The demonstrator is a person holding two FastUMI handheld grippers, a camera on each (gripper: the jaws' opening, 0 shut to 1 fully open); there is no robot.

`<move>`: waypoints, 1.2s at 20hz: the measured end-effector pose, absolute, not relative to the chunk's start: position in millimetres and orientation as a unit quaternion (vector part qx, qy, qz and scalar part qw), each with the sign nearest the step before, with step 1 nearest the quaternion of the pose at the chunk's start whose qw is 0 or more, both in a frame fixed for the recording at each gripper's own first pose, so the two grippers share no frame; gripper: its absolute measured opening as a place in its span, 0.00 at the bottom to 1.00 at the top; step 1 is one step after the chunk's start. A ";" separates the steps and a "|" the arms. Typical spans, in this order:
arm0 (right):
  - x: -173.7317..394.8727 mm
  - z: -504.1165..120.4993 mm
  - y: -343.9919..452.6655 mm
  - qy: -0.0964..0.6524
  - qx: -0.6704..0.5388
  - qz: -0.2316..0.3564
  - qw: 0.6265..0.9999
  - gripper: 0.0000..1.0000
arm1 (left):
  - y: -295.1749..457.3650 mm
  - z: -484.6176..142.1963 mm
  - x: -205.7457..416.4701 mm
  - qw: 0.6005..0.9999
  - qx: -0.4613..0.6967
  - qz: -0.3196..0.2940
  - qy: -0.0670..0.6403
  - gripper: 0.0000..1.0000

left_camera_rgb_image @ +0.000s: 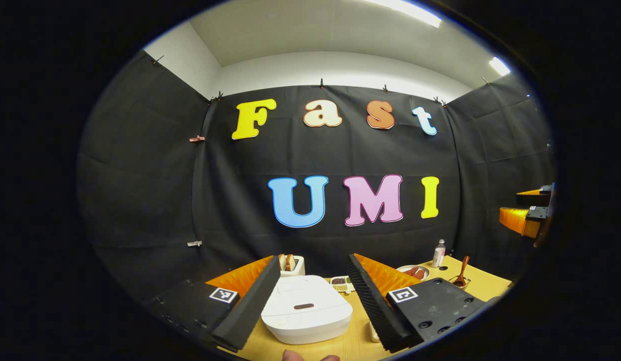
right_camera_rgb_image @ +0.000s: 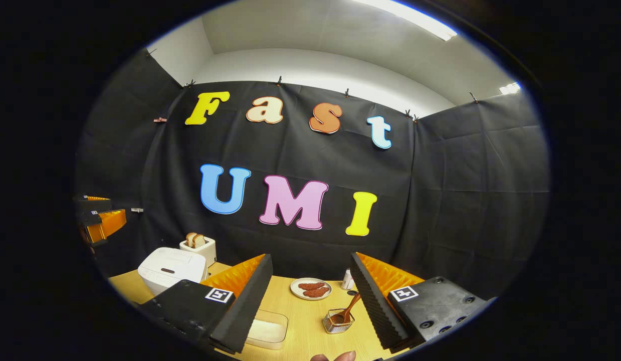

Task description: Close the left gripper, press the button to open the rice cooker; take a wooden spoon from the chopstick holder with the right hand, scoop a spoonful of rice and pour it into the rice cooker, then put the wooden spoon back into the chopstick holder.

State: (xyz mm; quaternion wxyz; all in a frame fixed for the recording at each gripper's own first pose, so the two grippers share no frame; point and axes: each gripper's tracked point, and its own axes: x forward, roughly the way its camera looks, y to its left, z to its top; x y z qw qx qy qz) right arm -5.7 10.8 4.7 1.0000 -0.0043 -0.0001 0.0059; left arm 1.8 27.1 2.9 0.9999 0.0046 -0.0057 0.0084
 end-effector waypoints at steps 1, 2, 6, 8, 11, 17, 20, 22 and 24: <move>-6.3 4.0 9.7 0.000 -0.008 0.004 1.000 0.97 | 22.9 2.4 4.9 1.000 0.001 -0.005 -0.004 0.89; -7.1 4.0 8.3 0.000 -0.012 0.002 1.000 0.97 | 19.8 2.3 7.3 1.000 -0.002 -0.018 -0.002 0.70; -8.6 3.2 5.5 0.001 -0.010 -0.004 1.000 0.97 | 31.7 2.9 14.4 1.000 0.001 -0.026 -0.007 0.08; -8.1 2.2 4.1 0.004 -0.012 -0.005 1.000 0.97 | 40.9 -12.1 28.8 0.999 -0.001 -0.027 0.023 0.06; -7.1 1.0 -3.4 0.007 -0.015 -0.011 1.000 0.97 | 40.7 -48.1 53.0 0.994 -0.018 -0.051 0.094 0.06; -3.8 -1.1 -22.6 0.010 -0.027 -0.033 0.999 0.98 | 54.5 -117.5 108.7 0.970 -0.095 -0.078 0.208 0.06; -5.1 2.6 -32.6 0.005 -0.019 -0.051 0.999 0.97 | 56.0 -159.3 121.1 0.952 -0.114 -0.090 0.270 0.06; -7.4 -1.0 -39.1 0.006 -0.019 -0.060 0.998 0.97 | 59.4 -181.2 133.8 0.943 -0.122 -0.088 0.296 0.06; -12.3 -6.6 -46.9 0.013 -0.022 -0.071 0.997 0.96 | 62.0 -199.8 144.8 0.938 -0.127 -0.082 0.312 0.06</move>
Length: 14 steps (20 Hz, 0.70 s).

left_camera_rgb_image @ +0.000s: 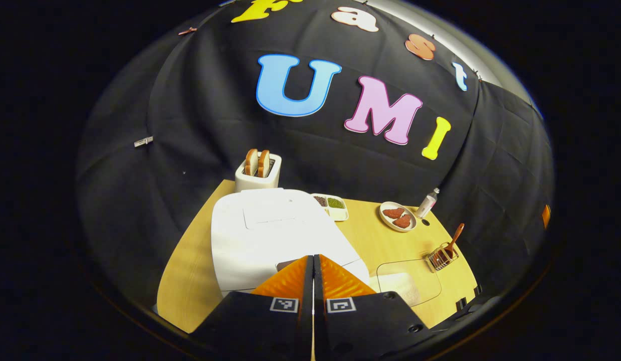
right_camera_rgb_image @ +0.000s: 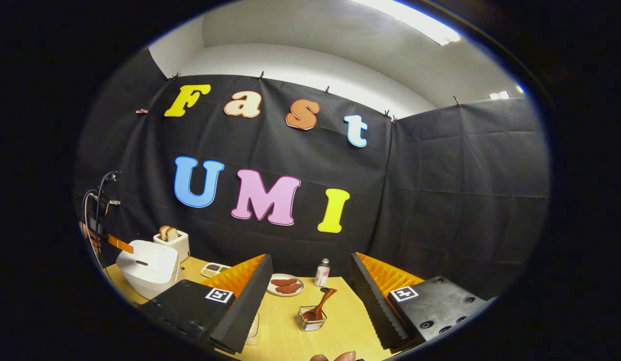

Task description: Close the left gripper, press the button to open the rice cooker; take a wooden spoon from the chopstick holder with the right hand, scoop a spoonful of rice and pour it into the rice cooker, then put the wooden spoon back into the chopstick holder.

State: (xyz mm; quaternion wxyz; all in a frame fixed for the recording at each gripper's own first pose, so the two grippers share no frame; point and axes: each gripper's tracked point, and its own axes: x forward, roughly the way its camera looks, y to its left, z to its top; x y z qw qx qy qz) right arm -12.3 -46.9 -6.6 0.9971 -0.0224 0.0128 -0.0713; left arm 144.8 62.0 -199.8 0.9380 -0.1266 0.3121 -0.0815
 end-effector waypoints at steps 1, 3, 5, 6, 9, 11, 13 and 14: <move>-14.4 -7.0 -49.8 0.015 -0.020 -0.076 0.997 0.98 | 63.4 -206.6 149.4 0.936 -0.128 -0.080 0.317 0.07; -16.8 -7.2 -54.7 0.017 -0.016 -0.084 0.996 0.98 | 68.1 -221.5 160.7 0.933 -0.130 -0.073 0.327 0.07; -18.7 -10.3 -59.0 0.020 -0.018 -0.091 0.995 0.97 | 71.7 -232.3 168.6 0.930 -0.135 -0.065 0.336 0.06; -18.5 -10.0 -62.1 0.022 -0.017 -0.094 0.995 0.97 | 71.5 -236.0 171.1 0.928 -0.136 -0.065 0.341 0.06; -18.0 -12.6 -62.2 0.027 -0.010 -0.098 0.995 0.97 | 68.6 -251.1 173.7 0.922 -0.128 -0.068 0.360 0.07; -16.5 -14.6 -60.5 0.029 -0.011 -0.097 0.995 0.97 | 67.8 -252.9 174.5 0.920 -0.124 -0.069 0.364 0.07; -13.8 -17.3 -57.3 0.032 -0.011 -0.092 0.995 0.97 | 67.4 -256.4 169.2 0.914 -0.120 -0.067 0.381 0.07; -13.1 -18.3 -55.6 0.034 -0.010 -0.090 0.995 0.97 | 67.2 -256.6 168.7 0.913 -0.113 -0.068 0.386 0.07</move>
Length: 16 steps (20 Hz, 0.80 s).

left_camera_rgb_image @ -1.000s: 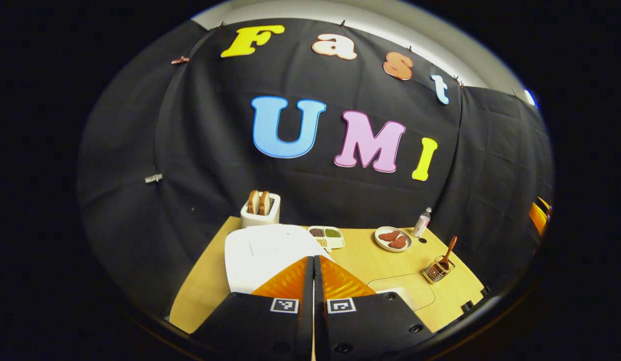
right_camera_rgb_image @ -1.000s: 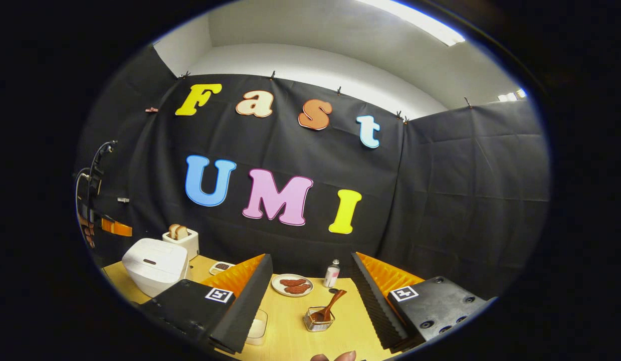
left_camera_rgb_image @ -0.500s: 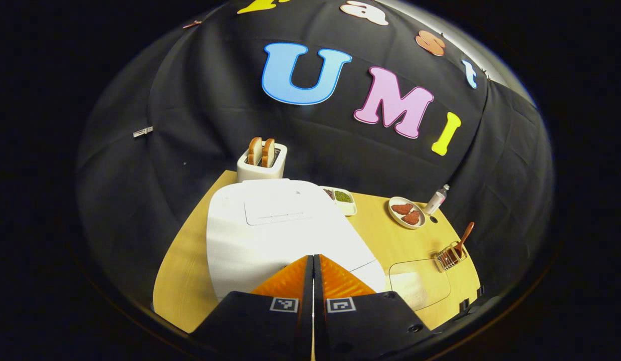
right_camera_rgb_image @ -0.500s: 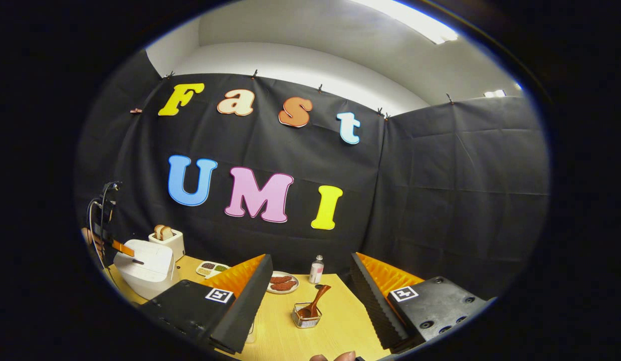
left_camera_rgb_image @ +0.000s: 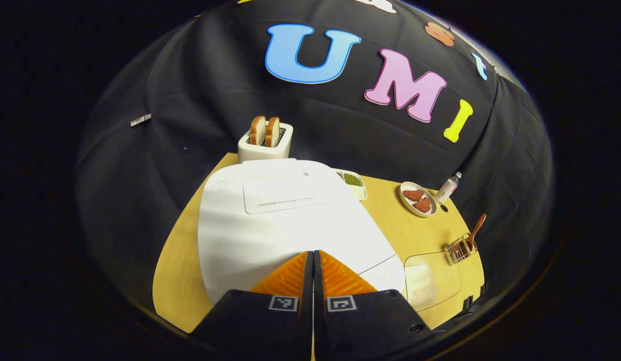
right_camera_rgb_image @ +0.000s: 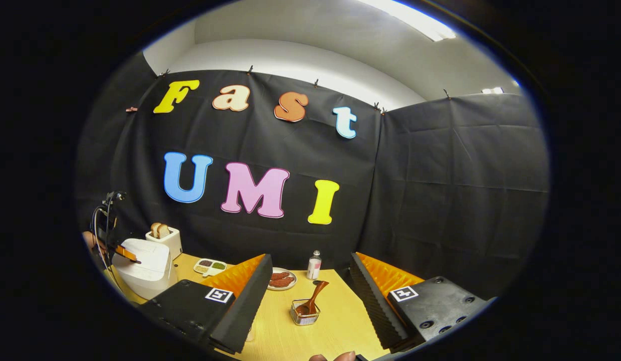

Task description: Close the left gripper, press the button to open the rice cooker; take a wooden spoon from the chopstick holder with the right hand, scoop a spoonful of rice and pour it into the rice cooker, then put the wooden spoon back into the chopstick holder.

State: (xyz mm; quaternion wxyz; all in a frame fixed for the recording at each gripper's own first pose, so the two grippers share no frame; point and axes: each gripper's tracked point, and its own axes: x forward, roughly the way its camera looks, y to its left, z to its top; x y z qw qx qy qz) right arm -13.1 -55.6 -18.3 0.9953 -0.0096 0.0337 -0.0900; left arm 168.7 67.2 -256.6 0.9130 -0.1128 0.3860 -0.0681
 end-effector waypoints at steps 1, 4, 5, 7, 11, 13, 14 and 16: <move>-12.1 -19.0 -53.5 0.035 -0.007 -0.087 0.996 0.97 | 66.6 -258.4 167.8 0.911 -0.105 -0.068 0.393 0.07; -13.3 -20.0 -49.5 0.034 0.000 -0.082 0.996 0.98 | 65.2 -265.2 165.7 0.902 -0.080 -0.073 0.417 0.07; -14.0 -20.6 -50.1 0.034 0.000 -0.082 0.996 0.98 | 64.6 -263.2 165.5 0.903 -0.077 -0.071 0.417 0.07; -17.6 -23.0 -51.9 0.037 -0.001 -0.082 0.996 0.98 | 64.3 -262.5 167.2 0.905 -0.076 -0.066 0.414 0.08; -23.1 -24.4 -61.1 0.039 -0.004 -0.086 0.995 0.98 | 69.6 -231.6 177.9 0.932 -0.070 -0.054 0.350 0.07; -24.0 -27.1 -63.2 0.043 -0.007 -0.086 0.995 0.98 | 76.1 -201.0 185.3 0.951 -0.067 -0.041 0.298 0.07; -24.9 -27.4 -64.4 0.044 -0.007 -0.086 0.995 0.98 | 81.6 -185.3 188.9 0.959 -0.062 -0.032 0.275 0.07; -26.1 -25.5 -63.2 0.041 -0.005 -0.083 0.996 0.98 | 92.0 -155.6 196.3 0.973 -0.051 -0.013 0.223 0.07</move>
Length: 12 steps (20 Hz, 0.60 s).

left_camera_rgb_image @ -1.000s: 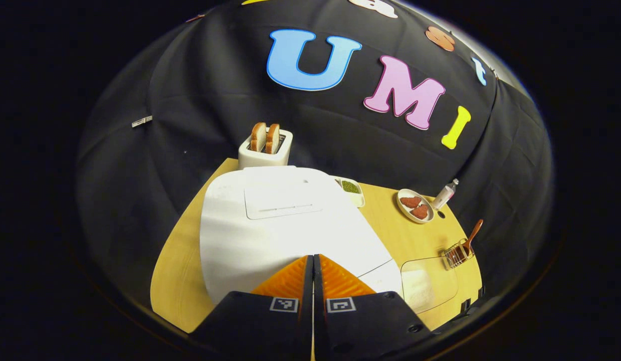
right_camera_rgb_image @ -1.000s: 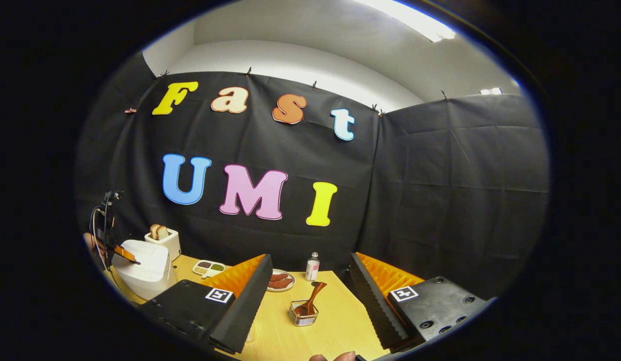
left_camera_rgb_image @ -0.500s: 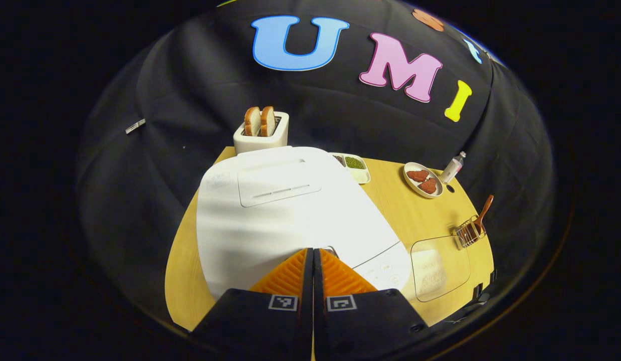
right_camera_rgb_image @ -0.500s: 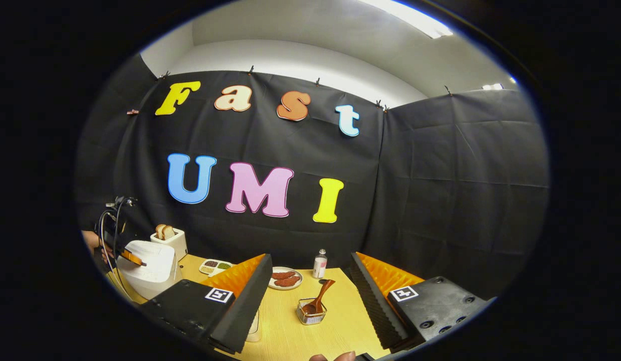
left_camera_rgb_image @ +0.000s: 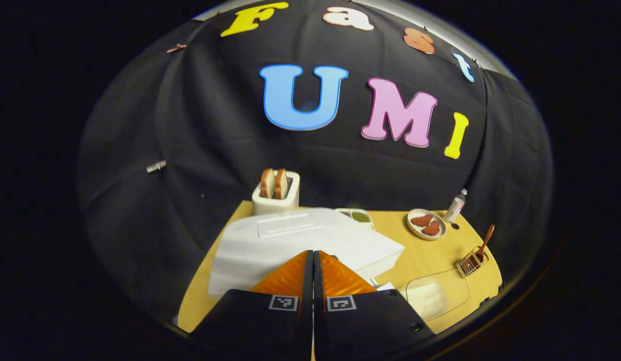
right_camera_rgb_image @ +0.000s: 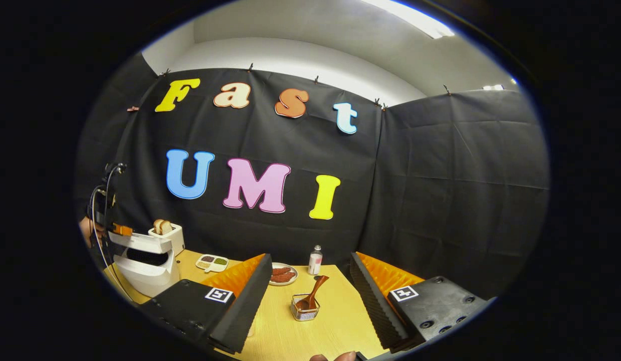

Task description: Close the left gripper, press the button to open the rice cooker; take a wooden spoon from the chopstick holder with the right hand, scoop a spoonful of rice and pour it into the rice cooker, then put the wooden spoon back into the chopstick holder.

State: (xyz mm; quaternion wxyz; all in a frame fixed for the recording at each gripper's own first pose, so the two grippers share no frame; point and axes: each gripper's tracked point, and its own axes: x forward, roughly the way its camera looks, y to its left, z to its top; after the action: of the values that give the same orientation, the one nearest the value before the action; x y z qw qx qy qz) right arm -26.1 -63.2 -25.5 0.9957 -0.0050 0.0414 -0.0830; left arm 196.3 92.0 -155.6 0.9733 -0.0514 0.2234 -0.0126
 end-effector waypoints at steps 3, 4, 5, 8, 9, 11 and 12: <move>-29.6 -25.7 -64.9 0.042 -0.008 -0.081 0.996 0.98 | 101.0 -115.0 202.0 0.988 -0.031 0.010 0.151 0.10; -32.0 -24.6 -65.4 0.041 -0.009 -0.081 0.996 0.98 | 102.8 -106.0 201.9 0.990 -0.029 0.015 0.135 0.10; -33.5 -23.7 -65.9 0.041 -0.009 -0.080 0.996 0.98 | 102.1 -97.5 198.3 0.992 -0.031 0.019 0.122 0.11; -38.9 -22.5 -67.4 0.040 -0.010 -0.079 0.996 0.98 | 98.9 -74.0 182.1 0.996 -0.042 0.023 0.082 0.57; -40.8 -23.0 -67.6 0.040 -0.011 -0.078 0.996 0.98 | 98.0 -64.5 175.1 0.997 -0.044 0.021 0.064 0.78; -42.2 -25.8 -68.2 0.042 -0.010 -0.076 0.996 0.98 | 97.4 -40.1 155.1 0.999 -0.040 0.020 0.023 0.91; -43.3 -27.3 -68.7 0.044 -0.008 -0.075 0.996 0.97 | 95.4 -28.9 144.8 0.999 -0.035 0.016 0.006 0.93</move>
State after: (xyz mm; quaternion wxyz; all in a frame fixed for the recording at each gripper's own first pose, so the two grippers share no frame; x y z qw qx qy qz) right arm -43.3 -68.7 -27.3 0.9962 -0.0078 0.0439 -0.0746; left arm 144.8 95.4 -28.9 0.9992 -0.0351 0.0058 0.0165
